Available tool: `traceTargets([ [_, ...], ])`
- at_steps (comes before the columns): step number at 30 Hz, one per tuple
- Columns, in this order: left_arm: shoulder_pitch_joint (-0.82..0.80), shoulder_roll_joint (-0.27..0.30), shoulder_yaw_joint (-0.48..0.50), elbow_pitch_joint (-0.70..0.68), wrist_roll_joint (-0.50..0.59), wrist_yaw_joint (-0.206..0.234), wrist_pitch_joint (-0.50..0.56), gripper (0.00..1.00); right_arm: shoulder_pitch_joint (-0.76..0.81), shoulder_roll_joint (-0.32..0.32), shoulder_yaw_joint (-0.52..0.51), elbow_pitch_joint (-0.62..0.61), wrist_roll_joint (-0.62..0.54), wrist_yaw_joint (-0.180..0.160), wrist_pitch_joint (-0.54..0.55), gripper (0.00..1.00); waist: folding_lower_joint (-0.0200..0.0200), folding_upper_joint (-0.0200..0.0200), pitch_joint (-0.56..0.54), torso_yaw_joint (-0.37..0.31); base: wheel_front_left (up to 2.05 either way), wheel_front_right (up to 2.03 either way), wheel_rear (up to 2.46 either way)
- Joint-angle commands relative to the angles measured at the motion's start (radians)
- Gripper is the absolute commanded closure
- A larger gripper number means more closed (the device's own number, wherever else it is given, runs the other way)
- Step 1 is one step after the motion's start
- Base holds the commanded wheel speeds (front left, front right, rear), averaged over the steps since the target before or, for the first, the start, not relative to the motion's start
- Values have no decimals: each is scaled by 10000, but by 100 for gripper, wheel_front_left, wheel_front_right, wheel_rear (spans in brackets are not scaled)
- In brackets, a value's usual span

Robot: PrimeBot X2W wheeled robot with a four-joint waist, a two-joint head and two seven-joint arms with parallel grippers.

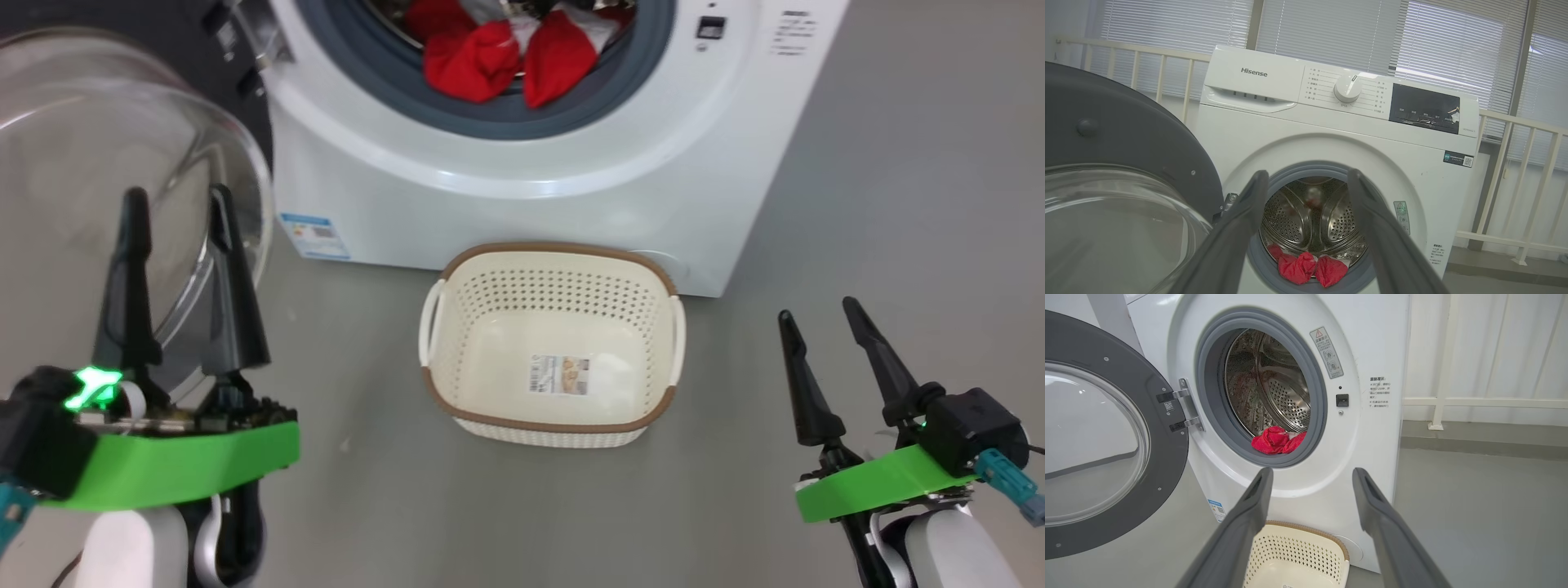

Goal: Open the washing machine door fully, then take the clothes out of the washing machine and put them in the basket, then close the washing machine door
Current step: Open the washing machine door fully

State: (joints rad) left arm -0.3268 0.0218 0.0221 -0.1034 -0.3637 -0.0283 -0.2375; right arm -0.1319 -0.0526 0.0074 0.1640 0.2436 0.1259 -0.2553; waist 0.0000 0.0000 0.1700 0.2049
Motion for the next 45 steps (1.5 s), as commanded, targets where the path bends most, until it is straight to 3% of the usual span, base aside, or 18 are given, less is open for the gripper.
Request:
traceTargets([
  [1, 53, 288, 255, -200, -16, -57, 90, 0, -224, 24, 162, -296, 12, 48, -62, 0, 0, 0, -272, -508, 0, 0, 0],
  [18, 1607, 707, 25, 1165, 290, -309, -59, 0, 467, 24, -351, -837, -539, 48, -64, 0, 0, 0, -691, -2116, 0, 0, 0],
  [32, 2769, 1120, -199, 2503, 855, -130, -66, 0, 1506, 24, -600, -739, -800, 48, -64, 0, 0, 0, -1636, -2593, 0, 0, 0],
  [45, 3316, 1066, -104, 2516, 972, 124, -198, 0, 1755, 24, -669, -799, -867, 48, -64, 0, 0, 0, -2030, -2820, 0, 0, 0],
])
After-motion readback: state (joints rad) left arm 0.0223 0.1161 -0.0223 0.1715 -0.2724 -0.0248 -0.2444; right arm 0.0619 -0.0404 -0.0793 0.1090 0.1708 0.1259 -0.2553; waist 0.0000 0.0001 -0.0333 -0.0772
